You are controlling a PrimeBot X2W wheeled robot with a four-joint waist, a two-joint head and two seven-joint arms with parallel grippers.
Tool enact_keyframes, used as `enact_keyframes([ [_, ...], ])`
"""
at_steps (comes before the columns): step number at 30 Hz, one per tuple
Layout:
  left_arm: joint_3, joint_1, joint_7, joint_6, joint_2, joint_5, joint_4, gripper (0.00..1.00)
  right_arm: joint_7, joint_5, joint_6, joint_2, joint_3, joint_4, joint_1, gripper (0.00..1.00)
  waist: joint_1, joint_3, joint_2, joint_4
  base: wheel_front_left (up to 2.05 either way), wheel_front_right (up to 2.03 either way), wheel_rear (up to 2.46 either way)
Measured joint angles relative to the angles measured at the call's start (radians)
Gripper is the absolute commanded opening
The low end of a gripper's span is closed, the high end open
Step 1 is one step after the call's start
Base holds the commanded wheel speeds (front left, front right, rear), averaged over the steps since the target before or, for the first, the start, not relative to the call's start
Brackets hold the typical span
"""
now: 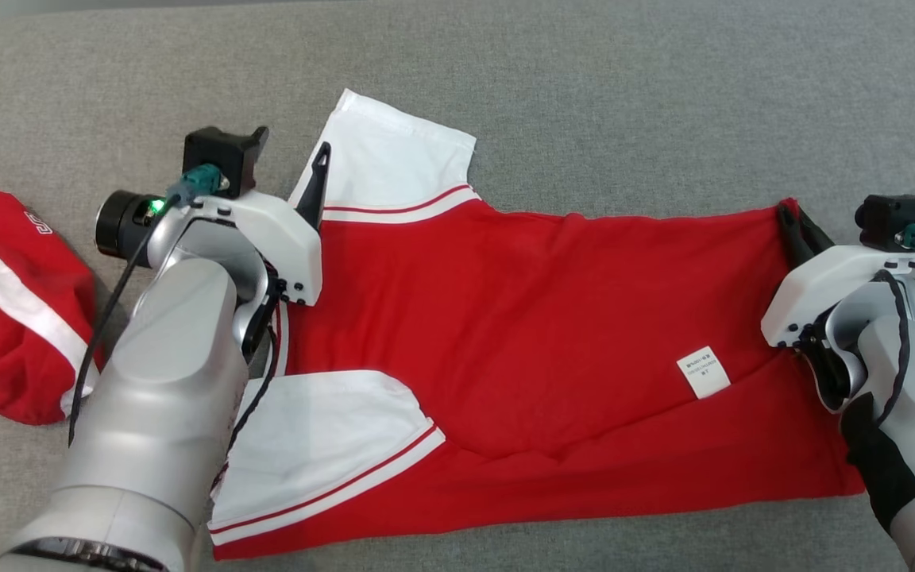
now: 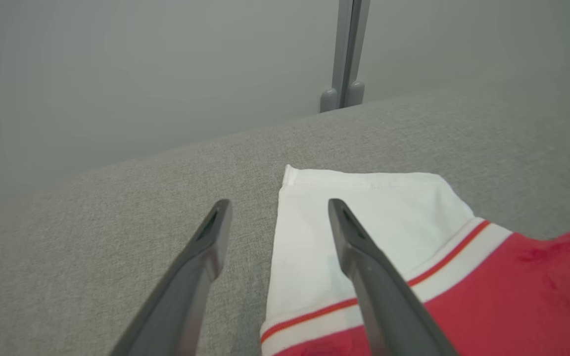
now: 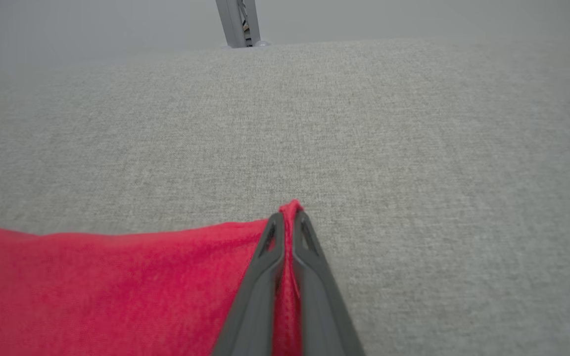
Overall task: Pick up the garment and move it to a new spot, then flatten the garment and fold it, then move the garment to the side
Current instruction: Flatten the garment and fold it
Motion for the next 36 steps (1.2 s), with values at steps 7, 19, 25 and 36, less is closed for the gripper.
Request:
enact_keyframes([
  [7, -0.030, -0.128, 0.101, -0.017, 0.000, -0.051, 0.058, 1.00, -0.020, 0.042, 0.000, 0.005, 0.065, -0.011, -0.041, 0.00, 0.0000, 0.039, 0.0000, -0.033, 0.00, 0.00, 0.00],
  [19, -0.027, -0.283, 0.256, -0.012, 0.050, -0.087, 0.203, 1.00, -0.046, 0.133, 0.000, 0.038, 0.193, -0.062, -0.087, 0.00, -0.0001, 0.102, 0.0000, -0.136, 0.00, 0.00, 0.00],
  [25, -0.024, -0.294, 0.277, -0.006, 0.073, -0.103, 0.230, 1.00, -0.051, 0.173, 0.000, 0.033, 0.243, -0.082, -0.107, 0.00, 0.0000, 0.127, 0.0000, -0.164, 0.00, 0.00, 0.00],
  [36, -0.024, -0.306, 0.244, 0.013, 0.092, -0.119, 0.245, 0.00, -0.066, 0.223, 0.000, 0.022, 0.297, -0.096, -0.132, 0.00, 0.0000, 0.162, 0.0000, -0.178, 0.00, 0.00, 0.00],
])
